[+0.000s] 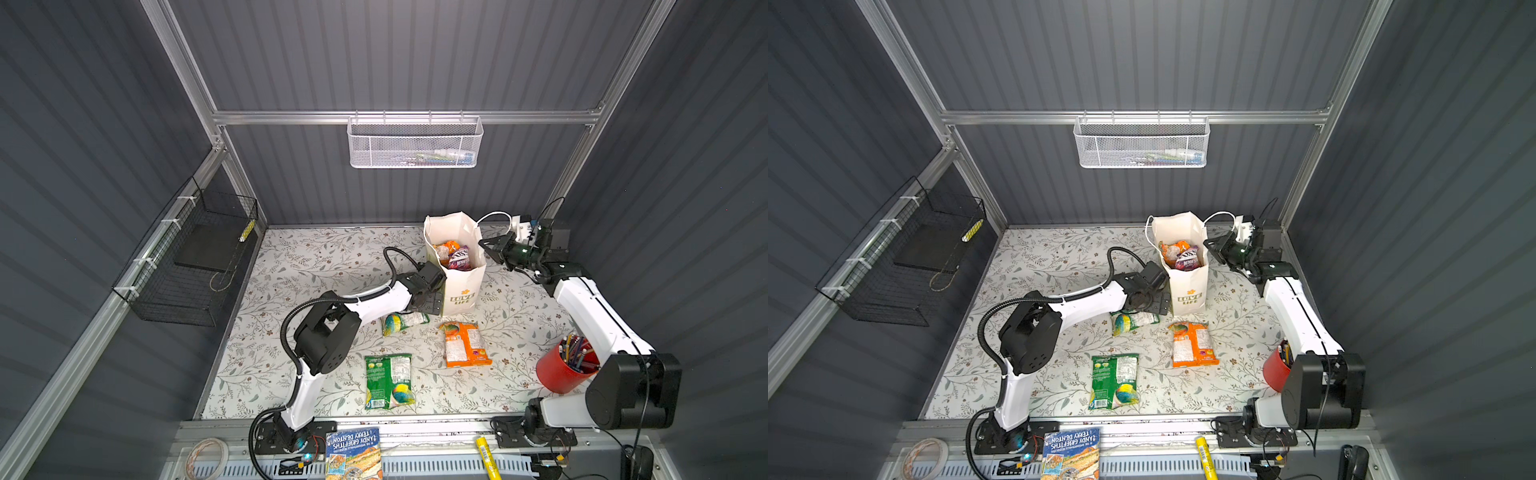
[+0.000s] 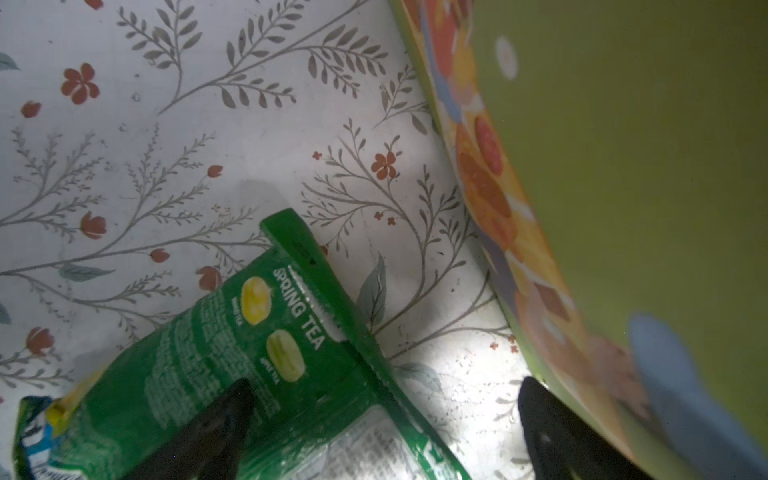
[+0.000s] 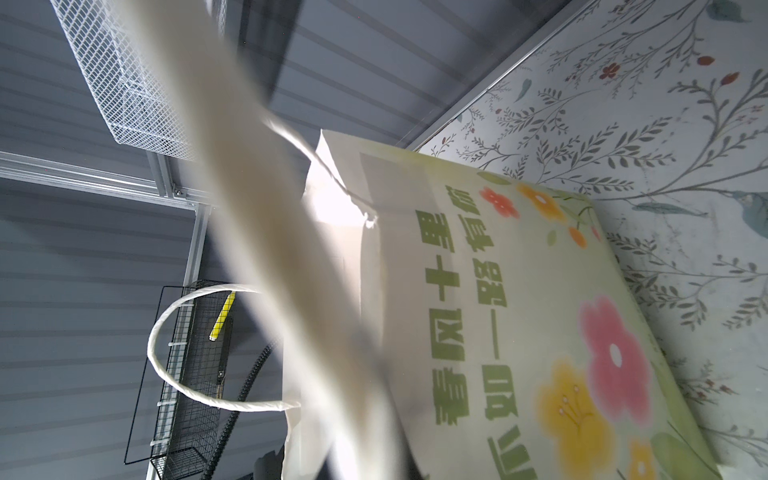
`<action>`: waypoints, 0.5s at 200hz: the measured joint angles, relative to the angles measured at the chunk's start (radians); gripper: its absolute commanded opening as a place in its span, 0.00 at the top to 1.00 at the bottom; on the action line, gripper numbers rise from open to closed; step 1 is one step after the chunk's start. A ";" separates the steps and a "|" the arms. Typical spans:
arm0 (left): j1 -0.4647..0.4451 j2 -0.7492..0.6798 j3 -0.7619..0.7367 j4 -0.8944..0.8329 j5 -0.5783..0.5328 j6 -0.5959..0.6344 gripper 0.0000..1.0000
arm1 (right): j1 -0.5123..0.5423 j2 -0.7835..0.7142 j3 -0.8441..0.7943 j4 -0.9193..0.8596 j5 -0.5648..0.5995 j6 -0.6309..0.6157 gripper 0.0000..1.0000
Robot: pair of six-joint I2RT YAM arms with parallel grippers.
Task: Place the snacks into the paper bag
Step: 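Lower the left gripper onto the green spring tea bag and grasp it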
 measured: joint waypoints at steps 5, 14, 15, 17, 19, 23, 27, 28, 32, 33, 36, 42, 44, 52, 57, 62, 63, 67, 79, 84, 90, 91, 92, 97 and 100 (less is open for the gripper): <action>0.000 0.009 0.013 -0.014 -0.006 0.000 0.00 | 0.000 0.000 0.000 0.000 0.000 0.000 1.00; 0.000 0.022 0.035 -0.035 -0.021 -0.001 0.00 | 0.000 0.000 0.000 0.000 0.000 0.000 1.00; 0.000 0.023 0.036 -0.036 -0.022 -0.001 0.00 | 0.000 0.000 0.000 0.000 0.000 0.000 1.00; 0.000 0.026 0.040 -0.039 -0.024 -0.001 0.00 | 0.000 0.000 0.000 0.000 0.000 0.000 1.00; 0.000 0.027 0.043 -0.043 -0.028 -0.001 0.00 | 0.000 0.000 0.000 0.000 0.000 0.000 1.00; 0.000 0.031 0.050 -0.052 -0.035 -0.001 0.00 | 0.000 0.000 -0.001 0.000 0.000 0.000 1.00; 0.000 0.033 0.054 -0.060 -0.042 -0.001 0.00 | 0.000 0.000 -0.001 0.000 0.000 0.000 1.00; 0.000 0.034 0.054 -0.061 -0.043 -0.001 0.00 | 0.000 0.000 -0.001 0.000 0.000 0.000 1.00; 0.000 0.035 0.056 -0.069 -0.048 -0.001 0.00 | 0.000 0.000 -0.002 0.001 0.000 0.001 1.00; 0.000 0.035 0.057 -0.072 -0.051 -0.001 0.00 | 0.000 0.000 -0.002 0.002 0.000 0.001 1.00; 0.000 0.035 0.057 -0.078 -0.055 -0.002 0.00 | 0.000 0.000 -0.003 0.002 0.000 0.001 1.00; 0.000 0.035 0.057 -0.089 -0.064 -0.003 0.00 | 0.000 0.000 -0.004 0.004 0.000 0.003 1.00; 0.000 0.035 0.057 -0.093 -0.067 -0.004 0.00 | 0.000 0.000 -0.004 0.004 0.000 0.003 1.00; 0.000 0.035 0.057 -0.109 -0.078 -0.005 0.00 | 0.000 0.000 -0.004 0.005 0.000 0.004 1.00; 0.000 0.035 0.057 -0.119 -0.086 -0.005 0.00 | 0.000 0.000 -0.004 0.006 0.000 0.005 1.00; 0.000 0.035 0.057 -0.129 -0.093 -0.007 0.00 | 0.000 0.000 -0.004 0.006 0.000 0.006 1.00; 0.000 0.035 0.057 -0.130 -0.093 -0.008 0.00 | 0.000 0.000 -0.004 0.006 0.000 0.006 1.00; 0.000 0.035 0.057 -0.138 -0.099 -0.008 0.00 | 0.000 0.000 -0.004 0.007 0.000 0.007 1.00; 0.000 0.035 0.057 -0.153 -0.110 -0.014 0.00 | 0.000 0.000 -0.004 0.007 -0.001 0.008 1.00; 0.000 0.036 0.057 -0.158 -0.114 -0.016 0.00 | 0.000 0.000 -0.004 0.007 -0.001 0.008 1.00; 0.000 0.036 0.057 -0.164 -0.120 -0.019 0.00 | 0.000 0.000 -0.004 0.008 -0.001 0.010 1.00; 0.000 0.037 0.057 -0.165 -0.121 -0.020 0.00 | 0.000 0.000 -0.004 0.008 -0.001 0.010 1.00; 0.000 0.037 0.057 -0.167 -0.121 -0.020 0.00 | 0.000 0.000 -0.004 0.008 -0.001 0.010 1.00; 0.000 0.039 0.057 -0.172 -0.126 -0.023 0.00 | 0.000 0.000 -0.004 0.009 -0.001 0.011 1.00; 0.000 0.039 0.057 -0.175 -0.128 -0.024 0.00 | 0.000 0.000 -0.004 0.010 -0.001 0.011 1.00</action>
